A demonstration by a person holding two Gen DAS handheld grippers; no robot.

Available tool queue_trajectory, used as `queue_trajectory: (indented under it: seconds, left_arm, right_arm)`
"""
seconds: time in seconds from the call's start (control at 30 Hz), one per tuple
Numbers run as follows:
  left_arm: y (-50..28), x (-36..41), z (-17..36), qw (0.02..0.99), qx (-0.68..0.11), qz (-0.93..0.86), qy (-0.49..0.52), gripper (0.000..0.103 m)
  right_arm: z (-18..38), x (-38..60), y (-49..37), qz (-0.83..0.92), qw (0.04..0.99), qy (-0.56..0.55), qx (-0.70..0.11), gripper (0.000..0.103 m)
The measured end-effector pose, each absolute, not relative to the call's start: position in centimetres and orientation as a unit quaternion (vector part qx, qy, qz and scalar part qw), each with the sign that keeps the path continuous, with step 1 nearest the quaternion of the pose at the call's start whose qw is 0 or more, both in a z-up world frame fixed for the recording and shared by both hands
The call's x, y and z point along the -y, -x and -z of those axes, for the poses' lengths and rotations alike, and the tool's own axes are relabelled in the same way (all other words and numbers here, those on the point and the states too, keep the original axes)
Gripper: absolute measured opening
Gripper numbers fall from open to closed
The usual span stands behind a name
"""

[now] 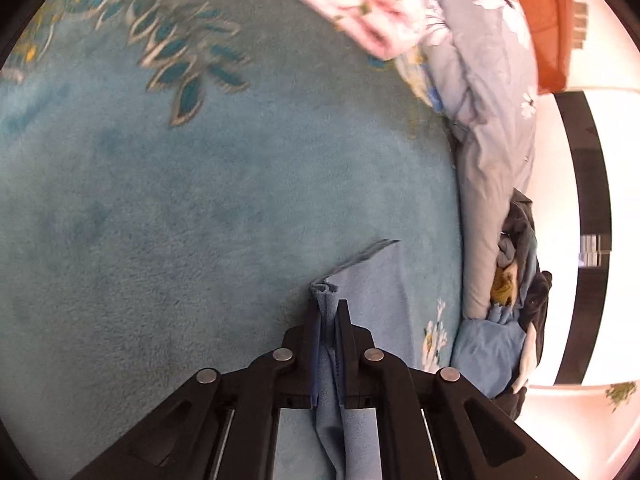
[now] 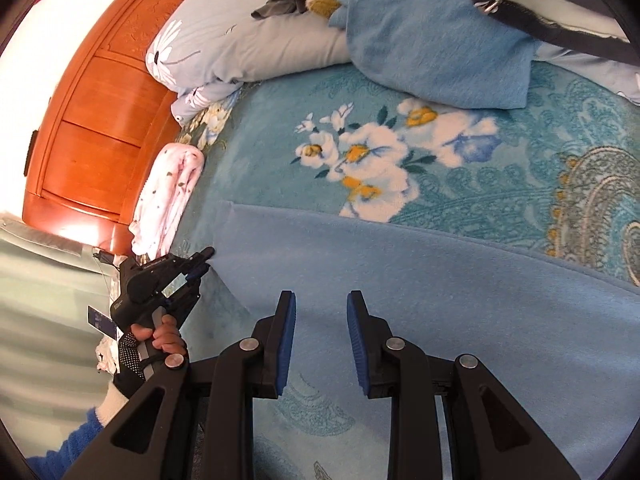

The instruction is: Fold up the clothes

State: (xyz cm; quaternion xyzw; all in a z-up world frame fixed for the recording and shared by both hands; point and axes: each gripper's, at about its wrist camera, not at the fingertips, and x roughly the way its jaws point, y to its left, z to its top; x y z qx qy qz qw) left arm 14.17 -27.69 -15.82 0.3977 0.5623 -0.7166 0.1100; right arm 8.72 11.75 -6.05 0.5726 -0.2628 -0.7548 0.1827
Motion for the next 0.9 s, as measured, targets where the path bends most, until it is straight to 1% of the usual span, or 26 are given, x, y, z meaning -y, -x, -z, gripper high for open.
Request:
queue_trajectory:
  seconds: [0.13,0.23,0.33,0.47,0.57,0.63,0.77,0.9]
  left_arm:
    - [-12.8,25.6,10.5,0.055,-0.496,0.780,-0.378,0.006]
    - [-11.0,22.8,5.7,-0.004,-0.433,0.824,-0.365,0.006]
    - [-9.5,19.2,1.4,-0.074,-0.394,0.849,-0.345,0.006]
    - [-8.3,13.1,-1.4,-0.164,-0.361,0.848,-0.351,0.006]
    - [-8.4,8.1,-1.5,-0.218,-0.335,0.836,-0.377,0.006]
    - [-8.9,4.6,-0.7,-0.245,-0.315,0.822,-0.406,0.006]
    - [-9.9,-2.1,2.0,-0.284,-0.289,0.788,-0.464,0.006]
    - [-11.3,-7.3,5.5,-0.292,-0.231,0.762,-0.530,0.006]
  right_arm:
    - [5.8,-13.7,-9.4,0.759,0.168,-0.564,0.278,0.027]
    - [6.0,-15.3,-10.1,0.758,0.150,-0.564,0.293,0.027]
    - [6.0,-16.8,-10.6,0.758,0.133,-0.562,0.302,0.027]
    - [5.0,-19.3,-11.6,0.771,0.107,-0.552,0.297,0.027]
    - [4.0,-22.0,-12.6,0.783,0.077,-0.541,0.296,0.027]
    - [3.6,-24.2,-13.9,0.788,0.051,-0.533,0.303,0.027]
    - [3.7,-27.6,-16.4,0.785,0.009,-0.522,0.333,0.027]
    - [4.6,-29.0,-18.1,0.776,-0.009,-0.521,0.356,0.027]
